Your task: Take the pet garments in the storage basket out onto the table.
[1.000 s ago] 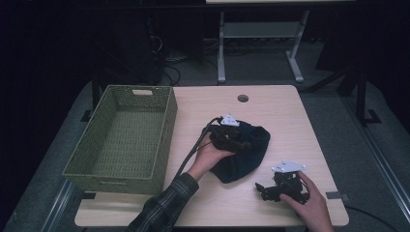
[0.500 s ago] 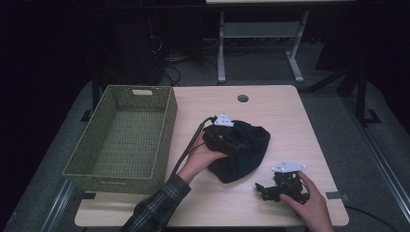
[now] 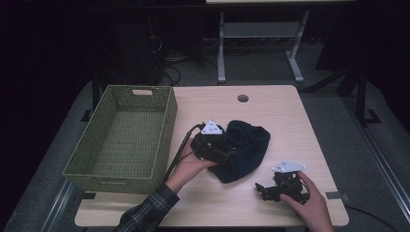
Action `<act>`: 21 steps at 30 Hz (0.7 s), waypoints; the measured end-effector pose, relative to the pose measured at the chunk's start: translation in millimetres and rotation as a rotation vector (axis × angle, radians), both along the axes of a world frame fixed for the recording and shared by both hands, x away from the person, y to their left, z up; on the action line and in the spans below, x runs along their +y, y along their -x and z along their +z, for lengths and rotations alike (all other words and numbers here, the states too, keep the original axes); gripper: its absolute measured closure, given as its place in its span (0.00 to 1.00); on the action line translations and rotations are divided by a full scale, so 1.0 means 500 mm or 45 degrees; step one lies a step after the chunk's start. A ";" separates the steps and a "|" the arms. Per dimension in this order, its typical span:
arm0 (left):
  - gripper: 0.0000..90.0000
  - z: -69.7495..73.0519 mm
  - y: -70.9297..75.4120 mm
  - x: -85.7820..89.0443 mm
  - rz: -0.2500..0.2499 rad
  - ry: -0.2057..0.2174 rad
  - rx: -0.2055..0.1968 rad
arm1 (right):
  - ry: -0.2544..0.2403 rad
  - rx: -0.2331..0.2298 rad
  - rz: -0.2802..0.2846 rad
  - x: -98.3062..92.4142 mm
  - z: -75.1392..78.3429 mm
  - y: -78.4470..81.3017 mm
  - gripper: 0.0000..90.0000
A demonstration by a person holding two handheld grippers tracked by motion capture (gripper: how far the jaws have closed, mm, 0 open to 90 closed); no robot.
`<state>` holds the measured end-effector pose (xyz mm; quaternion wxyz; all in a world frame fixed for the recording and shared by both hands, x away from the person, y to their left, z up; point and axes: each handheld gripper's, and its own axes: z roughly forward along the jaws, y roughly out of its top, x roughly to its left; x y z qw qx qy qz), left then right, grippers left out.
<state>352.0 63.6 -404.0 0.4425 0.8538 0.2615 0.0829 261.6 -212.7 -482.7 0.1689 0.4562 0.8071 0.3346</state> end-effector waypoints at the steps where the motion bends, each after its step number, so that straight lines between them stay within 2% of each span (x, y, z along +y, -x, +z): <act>1: 0.15 0.000 0.000 0.000 0.000 0.000 0.000 | 0.000 0.000 0.000 0.000 0.000 0.000 0.00; 12: 0.15 -0.010 0.030 0.049 0.050 -0.012 0.002 | 0.000 -0.001 0.000 0.000 0.000 0.000 0.00; 14: 0.15 -0.015 0.036 0.057 0.052 -0.028 0.004 | 0.000 0.000 0.000 0.000 0.000 0.000 0.00; 21: 0.15 -0.048 0.065 0.078 0.079 -0.065 0.023 | 0.000 0.001 -0.001 0.000 0.000 0.000 0.00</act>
